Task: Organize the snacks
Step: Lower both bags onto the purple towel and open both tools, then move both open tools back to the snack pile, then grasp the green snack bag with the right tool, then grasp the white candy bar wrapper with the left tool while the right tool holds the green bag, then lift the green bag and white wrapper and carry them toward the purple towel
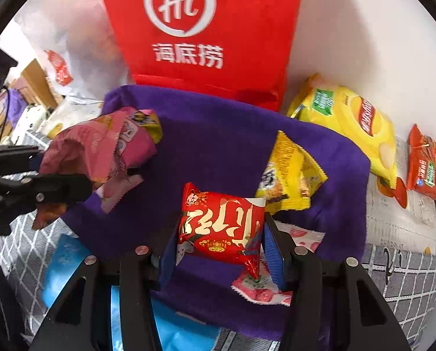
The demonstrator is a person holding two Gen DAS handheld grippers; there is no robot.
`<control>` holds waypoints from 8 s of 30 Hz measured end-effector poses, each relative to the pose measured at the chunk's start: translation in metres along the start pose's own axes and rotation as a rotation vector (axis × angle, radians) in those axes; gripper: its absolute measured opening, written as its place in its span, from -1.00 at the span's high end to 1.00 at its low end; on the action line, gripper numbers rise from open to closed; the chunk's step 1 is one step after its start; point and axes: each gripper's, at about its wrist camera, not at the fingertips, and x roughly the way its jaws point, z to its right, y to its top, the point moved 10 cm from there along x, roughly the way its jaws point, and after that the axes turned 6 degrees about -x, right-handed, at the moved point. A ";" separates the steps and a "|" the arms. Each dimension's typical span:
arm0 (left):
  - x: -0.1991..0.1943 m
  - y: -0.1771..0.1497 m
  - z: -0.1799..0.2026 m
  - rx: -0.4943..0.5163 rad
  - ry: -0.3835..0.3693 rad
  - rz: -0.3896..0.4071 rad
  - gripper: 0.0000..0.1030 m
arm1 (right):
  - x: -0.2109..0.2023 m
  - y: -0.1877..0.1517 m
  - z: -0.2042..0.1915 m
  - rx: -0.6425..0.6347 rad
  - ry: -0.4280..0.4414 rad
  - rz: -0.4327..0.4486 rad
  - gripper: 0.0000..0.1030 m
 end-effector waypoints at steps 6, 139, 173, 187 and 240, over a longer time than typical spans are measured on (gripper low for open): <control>0.009 0.001 -0.005 -0.014 0.012 0.005 0.17 | 0.007 -0.002 0.005 0.018 -0.007 -0.005 -0.12; -0.080 -0.184 0.013 0.042 0.030 0.037 0.64 | -0.123 -0.224 -0.042 0.296 -0.122 0.220 0.24; -0.127 -0.171 0.032 0.070 -0.024 0.115 0.64 | -0.156 -0.177 -0.050 0.239 -0.162 0.252 0.25; -0.134 -0.155 0.045 0.094 -0.038 0.141 0.64 | -0.162 -0.159 -0.049 0.226 -0.182 0.282 0.25; -0.071 0.019 -0.018 -0.052 0.053 0.127 0.64 | -0.087 0.012 0.034 0.170 -0.086 0.239 0.25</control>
